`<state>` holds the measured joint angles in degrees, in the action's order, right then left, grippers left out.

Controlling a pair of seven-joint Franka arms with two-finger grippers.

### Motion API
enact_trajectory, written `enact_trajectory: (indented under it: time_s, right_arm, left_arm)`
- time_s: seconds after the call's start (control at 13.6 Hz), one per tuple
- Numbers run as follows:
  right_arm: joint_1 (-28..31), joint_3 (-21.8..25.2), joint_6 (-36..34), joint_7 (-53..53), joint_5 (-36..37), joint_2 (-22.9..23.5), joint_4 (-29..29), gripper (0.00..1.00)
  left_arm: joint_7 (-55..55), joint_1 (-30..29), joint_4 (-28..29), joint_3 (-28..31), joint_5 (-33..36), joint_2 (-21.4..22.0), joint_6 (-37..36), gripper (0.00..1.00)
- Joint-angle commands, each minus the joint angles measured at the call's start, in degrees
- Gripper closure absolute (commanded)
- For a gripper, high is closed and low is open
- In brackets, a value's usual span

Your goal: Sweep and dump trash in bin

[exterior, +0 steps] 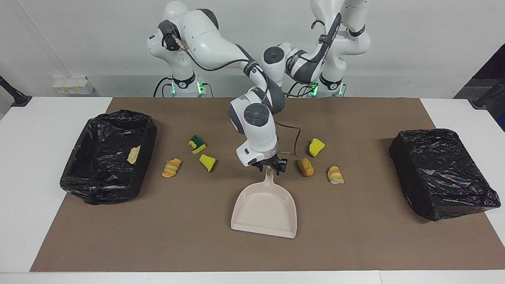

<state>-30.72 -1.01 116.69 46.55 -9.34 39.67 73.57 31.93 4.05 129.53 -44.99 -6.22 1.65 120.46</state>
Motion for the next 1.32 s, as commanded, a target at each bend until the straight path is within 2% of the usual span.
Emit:
enact_trajectory:
  time_s: [0.0, 0.22, 0.37, 0.51, 0.66, 0.73, 0.95, 1.1, 1.25]
  right_arm:
    - [0.7, -0.7, -1.2, -1.5, 0.7, 0.2, -1.3, 1.0]
    - [1.9, -0.6, -3.5, -6.5, 0.4, -1.9, -1.3, 1.0]
    - [2.9, -0.6, -4.6, -8.8, 0.2, -3.9, -1.3, 1.0]
    - [4.5, -0.5, -6.0, -16.4, 0.4, -8.4, 0.1, 1.0]
    - [8.3, -0.6, -10.9, -28.9, 0.6, -13.0, 2.3, 1.0]
    - [9.9, -0.5, -14.2, -40.1, 0.6, -13.8, 2.4, 1.0]
    - [11.4, -0.5, -18.3, -55.0, 4.8, -15.2, 3.9, 1.0]
    - [11.7, -0.5, -18.9, -67.2, 5.4, -17.2, 7.8, 1.0]
    - [12.6, -0.5, -18.9, -80.0, 5.5, -20.2, 13.7, 1.0]
  left_arm:
    - [-9.3, -0.5, -0.2, 5.4, -0.7, 8.9, -10.7, 1.0]
    - [-20.6, -0.6, -0.2, 15.1, -0.7, 14.5, -16.0, 1.0]
    - [-24.7, -0.9, -0.2, 19.8, -0.6, 14.3, -14.4, 1.0]
    - [-32.1, -1.5, -1.1, 25.1, 0.6, 12.1, -10.7, 1.0]
    - [-35.1, -3.3, -3.7, 28.4, 2.9, 8.7, -8.8, 1.0]
    - [-36.2, -3.5, -5.0, 29.7, 4.3, 6.9, -7.4, 1.0]
    - [-36.4, -3.5, -5.3, 34.0, 5.8, 1.5, 0.0, 1.0]
    - [-37.1, -3.5, -5.5, 37.1, 6.0, -1.5, 5.2, 1.0]
    - [-42.4, -4.0, -5.5, 37.5, 8.5, -3.3, 6.6, 1.0]
